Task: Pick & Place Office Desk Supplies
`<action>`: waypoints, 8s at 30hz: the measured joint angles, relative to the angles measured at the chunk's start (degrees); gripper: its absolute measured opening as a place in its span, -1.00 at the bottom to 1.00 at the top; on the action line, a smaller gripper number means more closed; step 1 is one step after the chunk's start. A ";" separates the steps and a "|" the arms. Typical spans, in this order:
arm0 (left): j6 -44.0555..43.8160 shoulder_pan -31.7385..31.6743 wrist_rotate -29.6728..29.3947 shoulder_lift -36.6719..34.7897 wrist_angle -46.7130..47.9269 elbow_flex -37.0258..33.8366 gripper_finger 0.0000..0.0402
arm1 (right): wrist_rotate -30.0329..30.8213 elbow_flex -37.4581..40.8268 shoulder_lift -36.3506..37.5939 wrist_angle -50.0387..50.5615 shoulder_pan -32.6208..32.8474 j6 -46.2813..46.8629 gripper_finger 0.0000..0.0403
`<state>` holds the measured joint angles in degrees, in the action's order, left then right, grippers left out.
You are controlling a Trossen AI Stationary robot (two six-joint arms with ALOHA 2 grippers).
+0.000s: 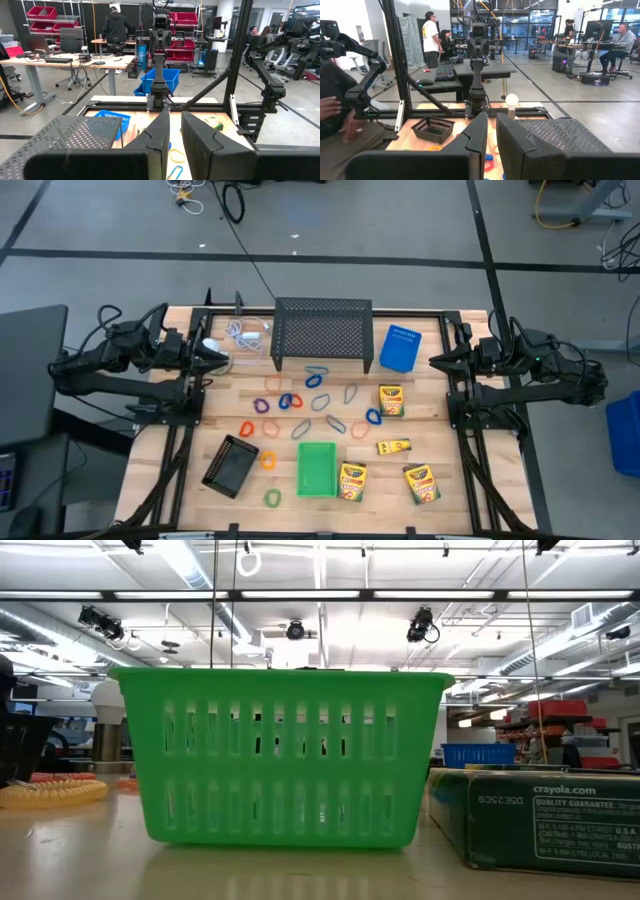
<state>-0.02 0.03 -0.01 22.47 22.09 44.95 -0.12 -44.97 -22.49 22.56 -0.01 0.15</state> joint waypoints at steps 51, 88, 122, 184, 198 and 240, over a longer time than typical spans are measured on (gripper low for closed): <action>-0.01 -0.01 0.01 0.01 0.00 0.01 -0.71 | 0.02 0.00 0.01 0.01 0.00 0.01 -0.75; -3.55 0.00 0.04 0.01 -1.24 0.02 -0.71 | 3.17 0.00 0.01 -2.04 -0.02 2.02 -0.75; -7.84 0.01 -10.93 20.71 10.43 -0.01 0.41 | 15.52 2.34 -28.39 7.15 -0.17 8.72 0.24; -16.23 13.14 -15.87 32.76 -6.64 -14.10 0.41 | 16.97 2.23 -53.27 7.07 13.33 27.88 0.14; -14.28 13.61 -13.73 32.76 -7.82 -14.08 0.41 | 17.47 2.23 -53.27 16.28 9.28 54.86 0.32; -10.01 19.16 -7.55 31.42 -12.34 -14.02 0.41 | 12.99 2.29 -53.25 24.38 -1.52 66.27 0.54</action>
<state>-10.03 19.18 -7.57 53.89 9.74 30.94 12.87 -42.68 -75.75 46.94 -1.53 66.42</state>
